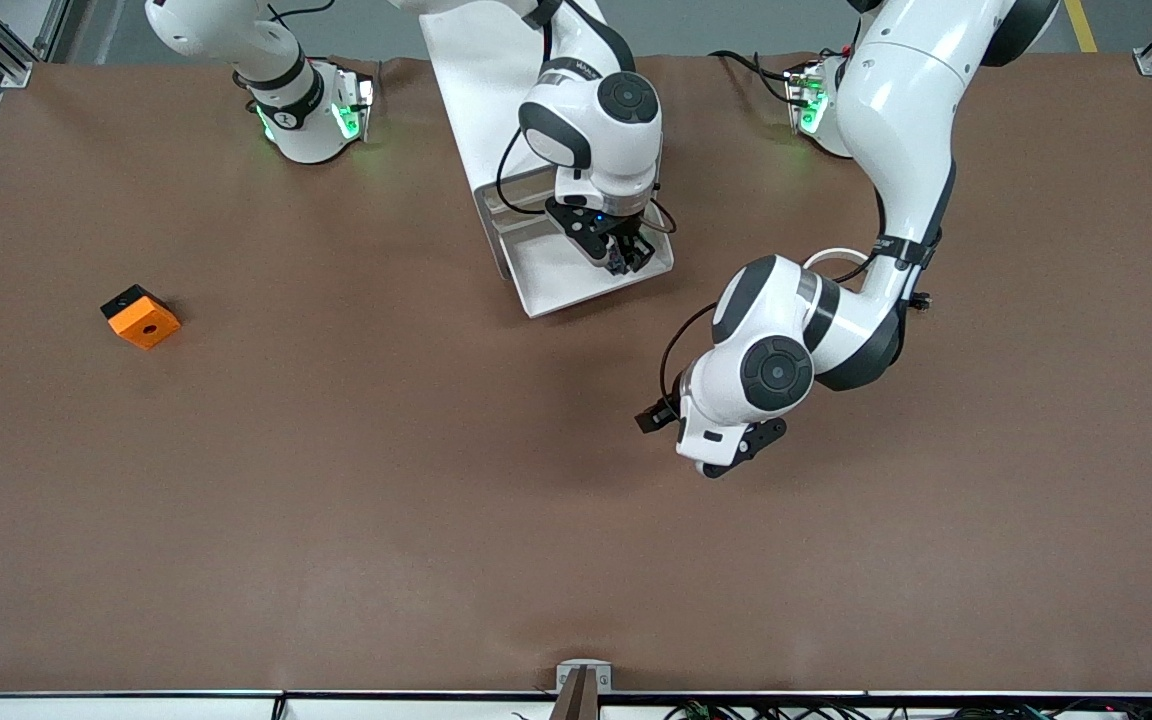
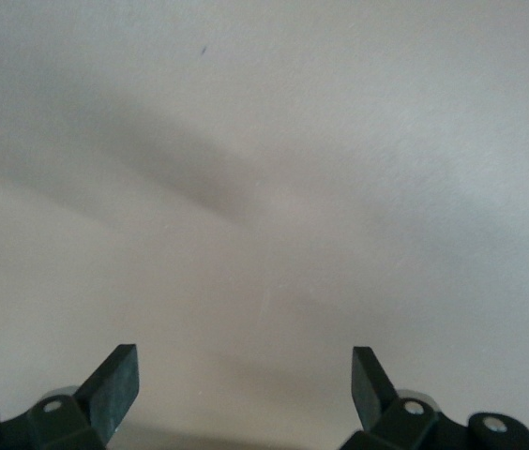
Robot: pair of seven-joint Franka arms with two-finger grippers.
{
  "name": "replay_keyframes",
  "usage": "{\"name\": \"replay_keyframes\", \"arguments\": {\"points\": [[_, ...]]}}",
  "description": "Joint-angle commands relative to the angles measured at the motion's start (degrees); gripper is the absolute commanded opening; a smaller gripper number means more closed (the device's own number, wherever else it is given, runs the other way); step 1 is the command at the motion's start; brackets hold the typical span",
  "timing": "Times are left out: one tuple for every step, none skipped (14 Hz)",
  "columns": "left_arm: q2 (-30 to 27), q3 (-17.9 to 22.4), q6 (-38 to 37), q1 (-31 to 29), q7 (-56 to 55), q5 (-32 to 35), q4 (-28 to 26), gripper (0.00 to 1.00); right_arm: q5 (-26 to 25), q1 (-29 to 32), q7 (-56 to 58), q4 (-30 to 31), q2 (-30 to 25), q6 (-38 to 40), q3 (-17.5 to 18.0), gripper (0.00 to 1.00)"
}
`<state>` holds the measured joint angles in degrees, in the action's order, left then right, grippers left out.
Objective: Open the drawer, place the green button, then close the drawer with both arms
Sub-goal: 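Lift the right gripper out of the drawer while the left gripper approaches the drawer front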
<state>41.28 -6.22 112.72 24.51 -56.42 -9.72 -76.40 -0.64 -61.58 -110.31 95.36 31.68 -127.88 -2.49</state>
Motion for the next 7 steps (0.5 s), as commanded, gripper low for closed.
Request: {"name": "replay_keyframes", "arguments": {"points": [[-0.6, -0.1, 1.7, -0.1, 0.5, 1.1, -0.9, 1.00, -2.2, 0.3, -0.1, -2.7, 0.4, 0.9, -0.3, 1.00], [-0.6, -0.1, 1.7, 0.0, 0.4, 1.0, -0.9, 1.00, -2.1, 0.5, 1.1, -3.3, 0.3, 1.2, -0.4, 1.00], [-0.5, -0.1, 1.7, 0.1, 0.3, 0.7, -0.8, 1.00, -2.0, 1.4, 3.1, -4.4, 0.2, 2.6, -0.4, 1.00], [-0.3, -0.1, 1.7, 0.1, 0.4, 0.8, -0.6, 1.00, -1.7, 2.2, 5.1, -5.9, 0.3, 4.3, -0.4, 1.00], [0.1, -0.1, 1.7, 0.1, 0.4, 1.2, -0.6, 1.00, -1.6, 3.1, 7.2, -7.1, 0.2, 6.0, -0.4, 1.00], [0.2, 0.0, 1.8, 0.2, 0.4, 1.3, -0.6, 1.00, -1.4, 4.2, 9.2, -8.3, 0.2, 7.2, -0.4, 1.00], [0.3, 0.1, 1.7, 0.4, 0.4, 1.7, -0.6, 1.00, -1.3, 5.1, 11.0, -9.0, 0.0, 8.1, -0.3, 1.00]]}}
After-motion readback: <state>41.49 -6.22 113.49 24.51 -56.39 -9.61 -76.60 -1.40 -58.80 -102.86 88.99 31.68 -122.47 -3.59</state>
